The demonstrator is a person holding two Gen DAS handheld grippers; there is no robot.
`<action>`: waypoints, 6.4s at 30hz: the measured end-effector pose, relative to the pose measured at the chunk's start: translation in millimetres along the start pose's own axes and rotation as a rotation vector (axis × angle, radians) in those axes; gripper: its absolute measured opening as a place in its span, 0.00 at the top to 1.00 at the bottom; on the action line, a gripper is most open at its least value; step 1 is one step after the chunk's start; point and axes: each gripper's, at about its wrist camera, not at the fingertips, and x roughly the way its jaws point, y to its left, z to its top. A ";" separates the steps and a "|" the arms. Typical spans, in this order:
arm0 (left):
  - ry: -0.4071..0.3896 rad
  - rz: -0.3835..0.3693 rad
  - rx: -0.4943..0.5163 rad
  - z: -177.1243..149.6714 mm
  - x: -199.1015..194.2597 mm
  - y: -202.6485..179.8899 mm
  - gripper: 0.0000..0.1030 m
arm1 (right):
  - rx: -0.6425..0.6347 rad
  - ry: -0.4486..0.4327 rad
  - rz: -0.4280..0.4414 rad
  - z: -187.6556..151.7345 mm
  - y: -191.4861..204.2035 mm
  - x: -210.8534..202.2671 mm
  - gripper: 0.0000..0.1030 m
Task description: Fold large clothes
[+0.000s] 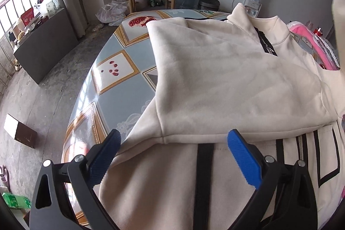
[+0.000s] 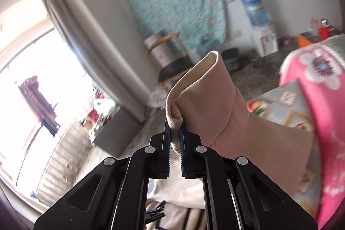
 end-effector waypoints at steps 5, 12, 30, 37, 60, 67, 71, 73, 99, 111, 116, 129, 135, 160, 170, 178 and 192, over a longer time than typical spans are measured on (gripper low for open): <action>-0.007 -0.033 -0.040 -10.0 -12.6 23.5 0.07 | -0.086 0.178 -0.003 -55.8 51.6 107.5 0.92; -0.034 -0.068 -0.050 -21.1 -35.7 44.6 0.07 | -0.132 0.450 -0.042 -147.1 62.7 211.2 0.62; -0.104 -0.130 0.070 46.9 -16.4 -14.0 0.10 | -0.057 0.308 -0.436 -121.9 -185.2 22.6 0.77; 0.054 -0.047 0.040 31.2 33.9 -12.1 0.10 | -0.142 0.428 -0.551 -174.5 -205.3 48.6 0.79; -0.039 -0.078 0.079 -155.1 -132.6 51.9 0.10 | 0.085 0.359 -0.537 -314.2 -147.4 -104.8 0.43; -0.007 -0.086 0.044 -186.1 -131.4 52.4 0.10 | 0.092 0.363 -0.556 -329.9 -136.0 -117.5 0.43; -0.055 -0.081 0.073 -167.4 -141.5 45.8 0.10 | 0.035 0.326 -0.552 -309.4 -122.7 -123.7 0.25; -0.093 -0.071 0.106 -145.9 -145.0 37.4 0.10 | -0.012 0.294 -0.528 -288.5 -112.7 -124.2 0.21; -0.054 -0.092 0.097 259.4 80.1 -119.8 0.10 | 0.139 0.460 -0.195 19.7 -171.9 233.3 0.28; -0.008 0.013 0.291 255.9 123.3 -152.6 0.91 | 0.179 0.536 -0.225 14.6 -181.6 285.4 0.88; -0.067 -0.063 0.358 240.0 74.0 -144.0 0.95 | 0.004 0.500 -0.173 -2.0 -148.4 227.5 0.88; -0.012 -0.168 0.531 120.4 9.8 -124.8 0.92 | -0.439 0.515 -0.376 -110.6 -91.4 171.5 0.87; 0.042 -0.313 0.436 78.7 -3.9 -89.9 0.80 | -0.436 0.517 -0.390 -123.9 -96.2 132.2 0.56; 0.055 -0.284 0.159 99.6 60.4 -96.5 0.60 | 0.045 0.570 -0.324 -83.7 -172.7 173.3 0.82; 0.031 -0.320 0.138 99.6 57.4 -76.9 0.60 | -0.137 0.359 -0.383 -71.1 -117.7 128.1 0.62; -0.064 -0.353 -0.024 123.0 31.2 -38.3 0.60 | -0.325 0.442 -0.373 -119.6 -90.2 206.8 0.68; 0.095 -0.516 -0.437 176.9 116.1 -2.6 0.68 | -0.270 0.419 -0.301 -123.6 -111.1 210.9 0.67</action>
